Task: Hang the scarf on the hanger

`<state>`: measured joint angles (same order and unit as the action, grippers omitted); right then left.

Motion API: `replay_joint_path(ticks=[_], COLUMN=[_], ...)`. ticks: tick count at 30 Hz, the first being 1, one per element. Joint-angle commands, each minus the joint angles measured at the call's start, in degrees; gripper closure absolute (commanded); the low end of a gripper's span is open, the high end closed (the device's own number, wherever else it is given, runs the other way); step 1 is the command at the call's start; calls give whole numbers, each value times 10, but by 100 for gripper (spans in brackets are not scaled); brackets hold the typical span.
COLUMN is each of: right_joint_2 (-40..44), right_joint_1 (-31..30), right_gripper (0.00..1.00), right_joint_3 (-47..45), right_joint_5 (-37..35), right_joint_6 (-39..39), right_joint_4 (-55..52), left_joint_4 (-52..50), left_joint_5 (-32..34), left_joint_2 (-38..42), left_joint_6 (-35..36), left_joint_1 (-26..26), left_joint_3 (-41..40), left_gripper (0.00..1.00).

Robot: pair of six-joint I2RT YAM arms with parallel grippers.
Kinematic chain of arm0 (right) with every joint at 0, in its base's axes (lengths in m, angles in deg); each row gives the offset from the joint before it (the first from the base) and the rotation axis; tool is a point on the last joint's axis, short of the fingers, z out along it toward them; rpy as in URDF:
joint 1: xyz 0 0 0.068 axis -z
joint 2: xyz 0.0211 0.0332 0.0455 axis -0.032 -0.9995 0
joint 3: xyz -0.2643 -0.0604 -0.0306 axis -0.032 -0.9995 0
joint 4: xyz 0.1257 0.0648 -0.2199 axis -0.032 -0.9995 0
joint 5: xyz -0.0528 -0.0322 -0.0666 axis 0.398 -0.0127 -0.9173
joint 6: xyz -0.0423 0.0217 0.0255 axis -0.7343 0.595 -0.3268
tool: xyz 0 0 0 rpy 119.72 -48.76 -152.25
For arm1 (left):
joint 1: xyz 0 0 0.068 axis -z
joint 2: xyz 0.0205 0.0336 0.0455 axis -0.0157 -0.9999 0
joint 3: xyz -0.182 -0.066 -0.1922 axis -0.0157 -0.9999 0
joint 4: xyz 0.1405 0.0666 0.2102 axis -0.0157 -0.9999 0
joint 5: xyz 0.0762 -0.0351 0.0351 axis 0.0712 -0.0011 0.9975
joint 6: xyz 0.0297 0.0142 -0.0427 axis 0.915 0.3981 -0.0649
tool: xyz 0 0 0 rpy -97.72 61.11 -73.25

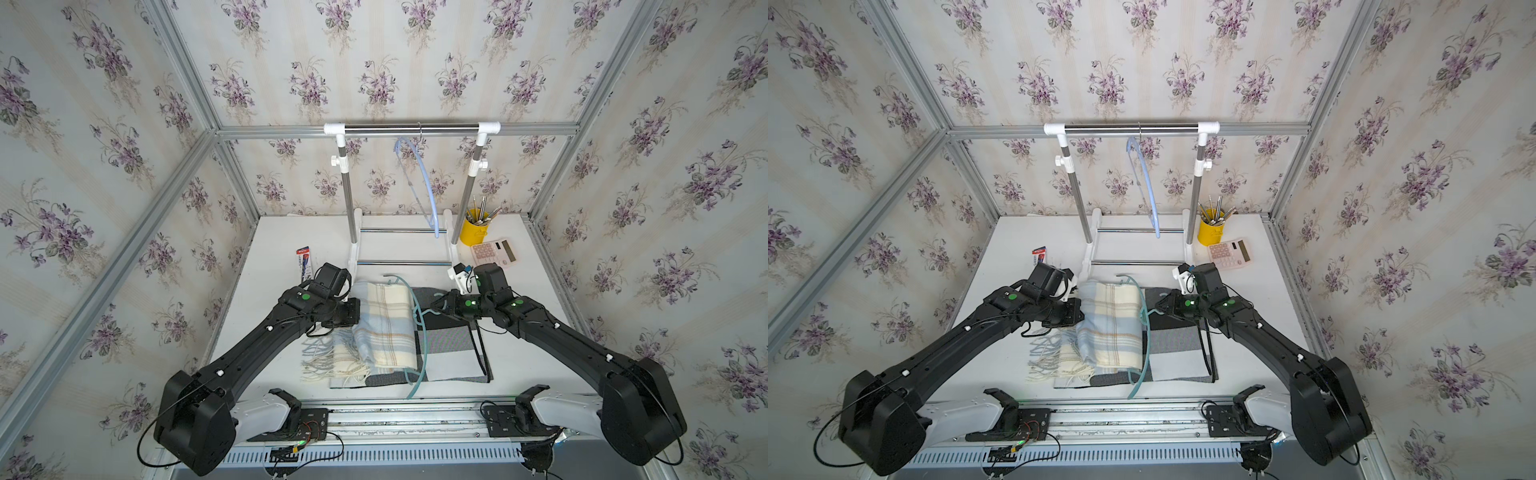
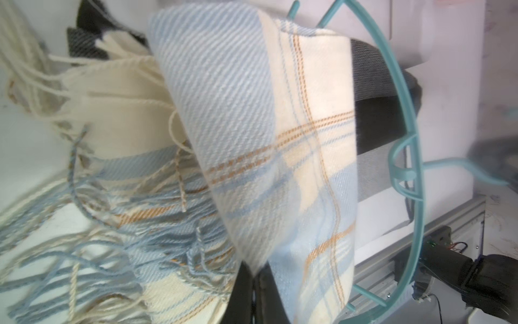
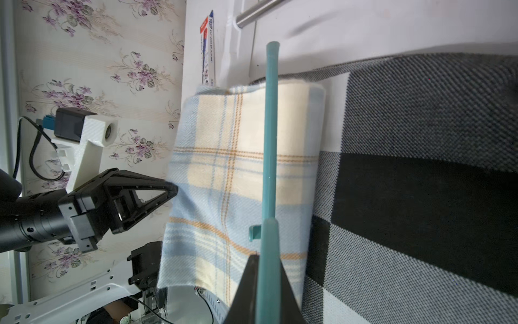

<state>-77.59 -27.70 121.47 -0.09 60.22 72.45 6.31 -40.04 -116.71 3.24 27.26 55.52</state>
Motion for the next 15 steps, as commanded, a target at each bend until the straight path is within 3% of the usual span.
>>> replay_joint_path(ticks=[1, 11, 15], right_joint_2=[-5, -11, -2], right_joint_1=[0, 1, 1], right_gripper=[100, 100, 100], right_joint_3=[-9, -14, -9], right_joint_5=[-22, -34, -37], right_joint_6=[-20, -37, -38], right_joint_4=[17, 14, 5], left_joint_4=[12, 40, 57], left_joint_5=[17, 87, 82], left_joint_2=[-1, -41, -67], left_joint_6=[5, -8, -5], left_joint_1=[-13, -28, -29], left_joint_3=[-20, -70, -76], left_gripper=[100, 100, 100])
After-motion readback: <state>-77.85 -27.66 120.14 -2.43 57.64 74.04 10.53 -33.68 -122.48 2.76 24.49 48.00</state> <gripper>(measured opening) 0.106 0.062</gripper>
